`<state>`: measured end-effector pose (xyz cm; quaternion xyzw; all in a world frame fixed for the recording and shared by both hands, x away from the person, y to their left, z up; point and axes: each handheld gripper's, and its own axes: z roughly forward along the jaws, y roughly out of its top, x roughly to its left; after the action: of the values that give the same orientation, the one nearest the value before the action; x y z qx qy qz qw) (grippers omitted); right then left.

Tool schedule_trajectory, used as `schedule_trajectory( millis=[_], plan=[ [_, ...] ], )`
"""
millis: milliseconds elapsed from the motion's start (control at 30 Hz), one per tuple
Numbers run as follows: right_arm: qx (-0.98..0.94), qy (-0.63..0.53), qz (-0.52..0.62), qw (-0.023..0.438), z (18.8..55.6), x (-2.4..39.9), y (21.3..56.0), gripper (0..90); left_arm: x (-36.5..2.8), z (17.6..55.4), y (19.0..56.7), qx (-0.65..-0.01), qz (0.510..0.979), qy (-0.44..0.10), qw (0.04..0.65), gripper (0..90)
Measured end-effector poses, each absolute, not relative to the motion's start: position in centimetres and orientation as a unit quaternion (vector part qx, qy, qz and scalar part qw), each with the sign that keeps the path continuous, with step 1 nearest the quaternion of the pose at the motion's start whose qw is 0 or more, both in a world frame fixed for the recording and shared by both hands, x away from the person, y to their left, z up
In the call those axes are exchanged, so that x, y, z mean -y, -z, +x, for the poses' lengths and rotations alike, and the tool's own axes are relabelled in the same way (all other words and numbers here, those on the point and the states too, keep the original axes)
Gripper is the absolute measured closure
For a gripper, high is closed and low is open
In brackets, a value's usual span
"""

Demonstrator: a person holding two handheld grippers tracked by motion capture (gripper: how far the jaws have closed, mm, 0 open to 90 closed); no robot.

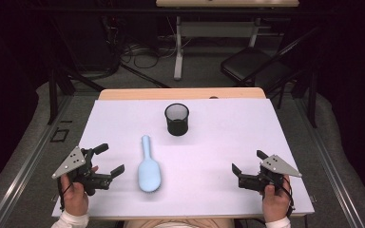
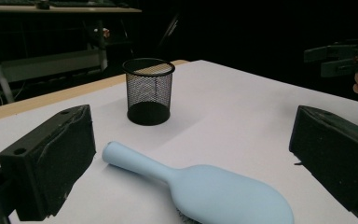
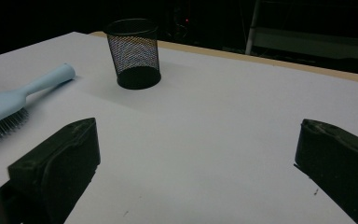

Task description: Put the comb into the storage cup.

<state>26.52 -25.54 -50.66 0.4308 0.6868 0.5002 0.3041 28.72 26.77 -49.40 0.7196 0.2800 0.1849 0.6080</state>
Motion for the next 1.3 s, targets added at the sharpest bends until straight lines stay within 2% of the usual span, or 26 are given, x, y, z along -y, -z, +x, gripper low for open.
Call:
schedule_trajectory(
  millis=[400,900,1300],
  plan=[
    [-0.689,-0.497,0.429,0.305,26.7,25.4,50.7,0.0,-26.5,29.1,49.4,-0.308,0.711,-0.167,0.609,0.3],
    [-0.686,-0.496,0.439,0.3,26.7,25.5,50.8,0.0,-26.7,29.2,48.5,-0.33,0.739,-0.154,0.567,0.5],
    [-0.685,-0.493,0.443,0.301,26.6,25.5,51.0,0.0,-26.5,30.4,47.4,-0.364,0.73,-0.143,0.56,0.4]
  ],
)
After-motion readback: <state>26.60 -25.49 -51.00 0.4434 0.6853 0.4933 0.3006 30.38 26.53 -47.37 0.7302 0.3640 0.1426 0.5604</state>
